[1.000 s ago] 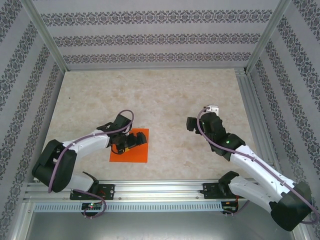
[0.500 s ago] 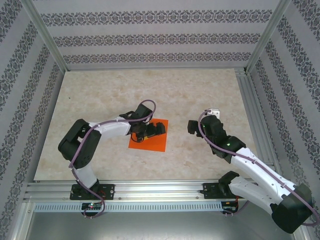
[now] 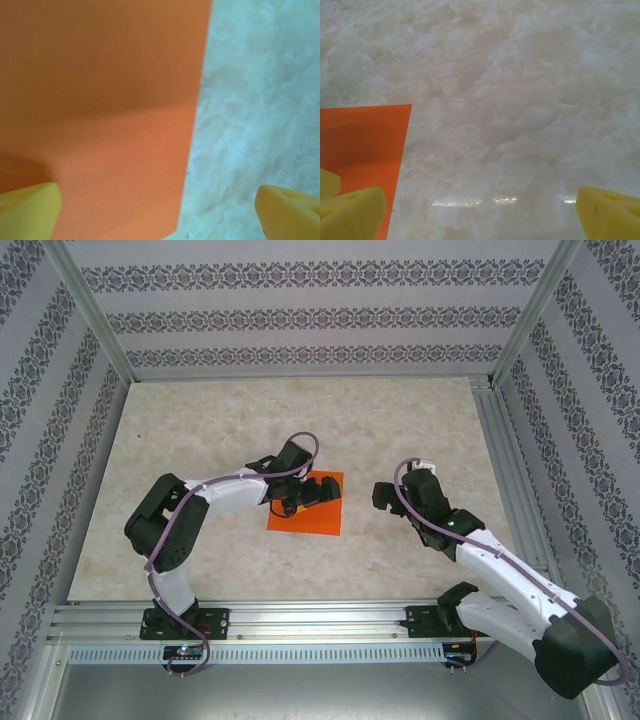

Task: Fold a paper plane with a square sheet of paper (fold left side to right side)
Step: Move the square sheet of paper to the center of the table, then pick up the square sheet of paper from the center of the table.

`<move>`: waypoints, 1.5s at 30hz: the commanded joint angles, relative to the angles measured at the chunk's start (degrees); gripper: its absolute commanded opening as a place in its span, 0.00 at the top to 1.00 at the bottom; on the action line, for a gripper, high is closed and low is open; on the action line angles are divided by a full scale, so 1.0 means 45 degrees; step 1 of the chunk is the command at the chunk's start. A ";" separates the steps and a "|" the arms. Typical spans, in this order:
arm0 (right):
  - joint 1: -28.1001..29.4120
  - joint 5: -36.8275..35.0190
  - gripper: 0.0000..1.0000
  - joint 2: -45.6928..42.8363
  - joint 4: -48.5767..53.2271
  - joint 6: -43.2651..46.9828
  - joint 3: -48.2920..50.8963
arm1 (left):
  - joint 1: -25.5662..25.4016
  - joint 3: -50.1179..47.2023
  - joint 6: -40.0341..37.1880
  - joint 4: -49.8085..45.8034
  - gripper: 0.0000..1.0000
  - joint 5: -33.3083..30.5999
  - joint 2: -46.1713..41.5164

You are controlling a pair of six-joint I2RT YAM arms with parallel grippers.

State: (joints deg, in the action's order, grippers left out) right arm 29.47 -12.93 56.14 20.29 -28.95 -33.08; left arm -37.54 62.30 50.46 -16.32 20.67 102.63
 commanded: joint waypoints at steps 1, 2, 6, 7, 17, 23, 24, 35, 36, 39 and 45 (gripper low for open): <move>-0.0085 0.1600 0.03 0.1240 -0.1217 -0.0339 -0.0595 | 0.0412 0.0023 -0.0242 -0.0057 0.00 0.0258 -0.1548; -0.0096 0.1914 0.03 0.1786 -0.1441 -0.0392 -0.0813 | 0.0583 -0.0124 -0.0387 -0.0302 0.00 0.0107 -0.1898; -0.0085 0.2631 0.04 0.3965 -0.2133 -0.0579 -0.1765 | 0.1265 -0.1299 -0.0567 -0.0591 0.00 -0.0090 -0.2935; -0.0086 0.2810 0.05 0.4653 -0.2261 -0.0613 -0.2110 | 0.1451 -0.1735 -0.0537 -0.0466 0.00 -0.0008 -0.3132; 0.0266 0.3278 0.11 0.9176 -0.2275 -0.0680 -0.5469 | 0.2070 -0.3722 -0.0378 0.0952 0.01 0.0717 -0.3169; 0.0552 0.3126 0.10 1.0921 -0.1876 -0.0621 -0.6823 | 0.2067 -0.3771 -0.0245 0.1418 0.01 0.0909 -0.2473; 0.0580 0.3154 0.10 1.1140 -0.1842 -0.0651 -0.6953 | 0.2054 -0.3784 -0.0235 0.1439 0.01 0.0887 -0.2422; 0.1199 0.3742 0.12 1.2518 -0.1571 -0.0911 -0.7510 | 0.2068 -0.3901 -0.0273 0.1579 0.00 0.0707 -0.1801; 0.1247 0.3875 0.13 1.2560 -0.1581 -0.0947 -0.7497 | 0.2062 -0.3908 -0.0271 0.1587 0.00 0.0683 -0.1774; 0.1494 0.4193 0.16 1.2622 -0.1637 -0.1045 -0.7391 | 0.2056 -0.3984 -0.0190 0.1701 0.00 0.0614 -0.1711; 0.2056 0.4592 0.19 1.2259 -0.1697 -0.1174 -0.7205 | 0.2040 -0.4079 -0.0138 0.1791 0.00 0.0616 -0.1713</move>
State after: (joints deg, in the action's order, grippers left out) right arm 34.89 0.60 110.52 12.03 -31.92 -66.02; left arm -28.51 45.63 49.65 -9.02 24.38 93.08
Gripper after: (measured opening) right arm 0.816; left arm 0.998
